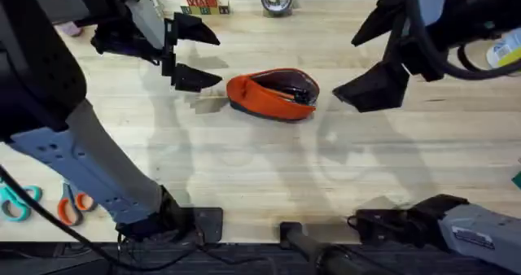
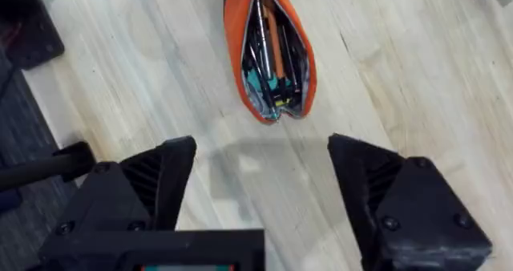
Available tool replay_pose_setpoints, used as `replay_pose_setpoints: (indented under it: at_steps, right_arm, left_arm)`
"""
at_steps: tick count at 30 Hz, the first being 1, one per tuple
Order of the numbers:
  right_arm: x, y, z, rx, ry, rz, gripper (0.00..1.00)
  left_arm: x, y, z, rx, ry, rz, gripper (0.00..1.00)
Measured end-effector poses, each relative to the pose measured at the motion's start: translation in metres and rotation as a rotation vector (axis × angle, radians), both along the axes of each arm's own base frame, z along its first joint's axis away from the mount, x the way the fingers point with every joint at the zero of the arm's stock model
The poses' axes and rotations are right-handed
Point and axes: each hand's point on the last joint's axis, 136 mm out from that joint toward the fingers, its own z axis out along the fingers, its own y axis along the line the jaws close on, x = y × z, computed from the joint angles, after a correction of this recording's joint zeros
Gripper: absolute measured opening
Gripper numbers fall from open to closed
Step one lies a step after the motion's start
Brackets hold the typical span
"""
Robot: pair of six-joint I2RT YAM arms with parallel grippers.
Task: Unzip the bag, pick up the pens from the table one at a time and place them inside, then zip the bag closed.
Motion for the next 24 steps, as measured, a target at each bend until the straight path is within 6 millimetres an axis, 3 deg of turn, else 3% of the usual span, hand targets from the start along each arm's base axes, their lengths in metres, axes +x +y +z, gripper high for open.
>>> replay_pose_setpoints:
  at_steps: [10,24]
  right_arm:
    - [0.000,0.000,0.000,0.000,0.000,0.000,0.997]
    - [0.000,0.000,0.000,0.000,0.000,0.000,0.997]
  left_arm:
    - [0.001,-0.002,-0.014,-0.055,0.059,0.008,0.991]
    - [-0.010,-0.004,-0.016,-0.042,0.038,-0.043,0.991]
